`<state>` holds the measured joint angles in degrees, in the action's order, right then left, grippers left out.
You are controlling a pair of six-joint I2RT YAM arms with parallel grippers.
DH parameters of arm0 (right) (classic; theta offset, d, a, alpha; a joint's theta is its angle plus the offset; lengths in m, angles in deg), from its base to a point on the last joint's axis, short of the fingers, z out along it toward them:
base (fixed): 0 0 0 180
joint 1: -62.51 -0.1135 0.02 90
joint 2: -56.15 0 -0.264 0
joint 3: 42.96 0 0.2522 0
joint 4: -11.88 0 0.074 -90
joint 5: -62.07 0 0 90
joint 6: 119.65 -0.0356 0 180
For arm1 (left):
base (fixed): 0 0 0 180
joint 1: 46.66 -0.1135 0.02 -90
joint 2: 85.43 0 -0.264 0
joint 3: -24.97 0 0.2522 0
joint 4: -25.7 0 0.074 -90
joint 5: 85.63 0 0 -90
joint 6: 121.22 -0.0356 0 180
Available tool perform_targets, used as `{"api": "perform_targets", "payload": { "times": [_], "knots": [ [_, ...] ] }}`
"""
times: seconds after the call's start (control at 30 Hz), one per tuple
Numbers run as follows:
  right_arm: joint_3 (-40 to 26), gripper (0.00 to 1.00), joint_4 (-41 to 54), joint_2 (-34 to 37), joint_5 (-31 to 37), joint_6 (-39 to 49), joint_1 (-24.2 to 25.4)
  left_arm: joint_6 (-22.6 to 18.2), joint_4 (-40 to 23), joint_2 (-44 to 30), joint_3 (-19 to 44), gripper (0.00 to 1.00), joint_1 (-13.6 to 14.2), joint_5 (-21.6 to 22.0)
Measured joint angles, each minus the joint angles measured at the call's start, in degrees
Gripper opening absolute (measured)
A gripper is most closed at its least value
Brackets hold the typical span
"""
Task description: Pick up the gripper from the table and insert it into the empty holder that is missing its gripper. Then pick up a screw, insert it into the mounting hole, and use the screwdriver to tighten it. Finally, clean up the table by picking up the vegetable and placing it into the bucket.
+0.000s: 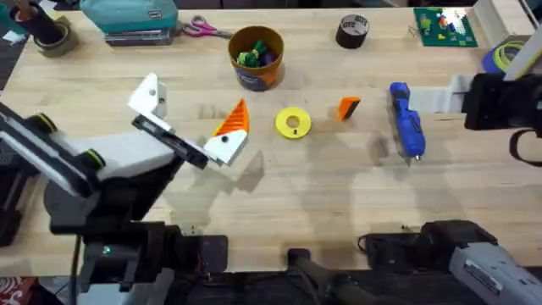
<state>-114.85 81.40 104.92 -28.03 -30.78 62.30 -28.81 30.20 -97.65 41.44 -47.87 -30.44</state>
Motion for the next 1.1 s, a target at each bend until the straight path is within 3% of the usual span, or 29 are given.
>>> {"api": "perform_targets", "payload": {
  "times": [0.2, 0.5, 0.53, 0.77, 1.1],
  "knots": [
    [0.0, 0.997, -0.01, 0.0, 0.0, 0.02, 0.0, 6.14, -3.37, 7.12, -2.02, 0.985, 0.0, -4.47],
    [0.0, 0.997, -0.01, 0.0, 0.0, 0.0, 0.0, 8.4, -13.65, 11.9, -2.04, 0.986, 0.0, -16.21],
    [0.0, 0.997, -0.01, 0.0, 0.0, 0.01, 0.0, 8.56, -15.29, 11.9, -2.04, 0.986, 0.0, -19.08],
    [0.0, 0.997, -0.01, 0.0, 0.0, 0.02, 0.0, 6.71, -23.81, 11.9, -2.13, 0.986, 0.0, -24.11],
    [0.0, 0.997, 0.0, 0.0, 0.0, 0.02, 0.0, -0.65, -24.93, 11.9, -2.11, 0.986, 0.0, -28.58]
  ]
}}
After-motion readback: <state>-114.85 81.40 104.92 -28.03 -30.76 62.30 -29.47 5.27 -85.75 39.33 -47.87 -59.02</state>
